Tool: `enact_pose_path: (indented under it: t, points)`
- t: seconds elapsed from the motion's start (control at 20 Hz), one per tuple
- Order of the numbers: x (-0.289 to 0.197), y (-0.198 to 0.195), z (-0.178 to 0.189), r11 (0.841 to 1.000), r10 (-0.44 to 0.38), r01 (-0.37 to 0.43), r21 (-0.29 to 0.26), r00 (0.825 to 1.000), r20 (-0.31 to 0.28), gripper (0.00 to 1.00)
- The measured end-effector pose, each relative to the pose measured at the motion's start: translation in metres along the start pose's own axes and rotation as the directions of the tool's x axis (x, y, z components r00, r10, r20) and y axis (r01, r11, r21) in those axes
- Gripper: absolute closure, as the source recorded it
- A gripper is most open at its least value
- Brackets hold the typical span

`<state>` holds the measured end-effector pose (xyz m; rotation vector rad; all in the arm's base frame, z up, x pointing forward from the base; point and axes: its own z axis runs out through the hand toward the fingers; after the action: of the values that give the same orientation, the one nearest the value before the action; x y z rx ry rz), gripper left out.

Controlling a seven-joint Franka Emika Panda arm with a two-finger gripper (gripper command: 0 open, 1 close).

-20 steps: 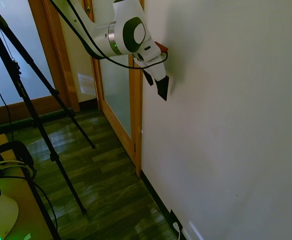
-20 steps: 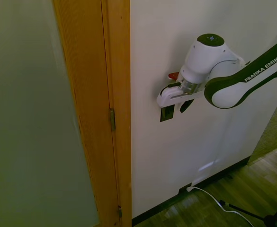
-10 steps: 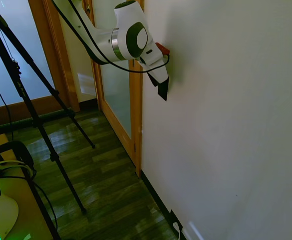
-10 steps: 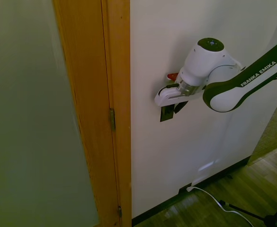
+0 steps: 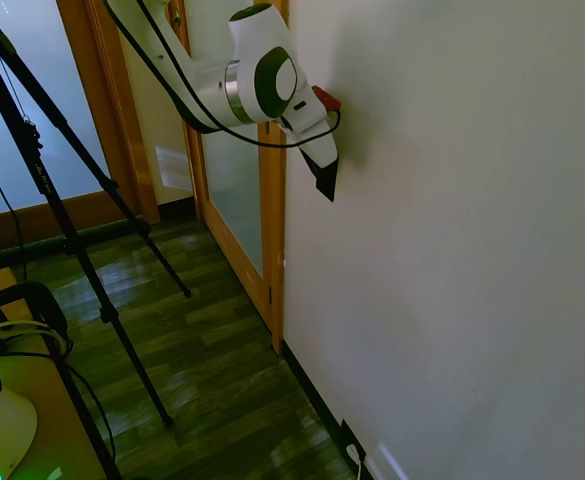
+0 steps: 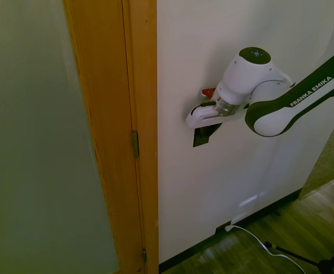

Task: Turn on the light

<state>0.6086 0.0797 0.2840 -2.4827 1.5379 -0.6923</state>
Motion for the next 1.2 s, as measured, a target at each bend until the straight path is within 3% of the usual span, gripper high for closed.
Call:
enact_pose_path:
  t: [0.45, 0.75, 0.8, 1.2]
  points:
    - [-0.002, 0.001, -0.001, 1.0, 0.006, -0.005, 0.007, 1.0, -0.024, 1.0]
    - [0.004, 0.01, -0.031, 0.994, 0.044, -0.037, 0.099, 0.997, -0.064, 1.0]
    - [0.011, 0.013, -0.038, 0.994, 0.05, -0.042, 0.103, 0.996, -0.075, 0.0]
    - [-0.003, 0.05, -0.035, 0.996, 0.001, 0.002, 0.093, 0.999, -0.033, 0.0]
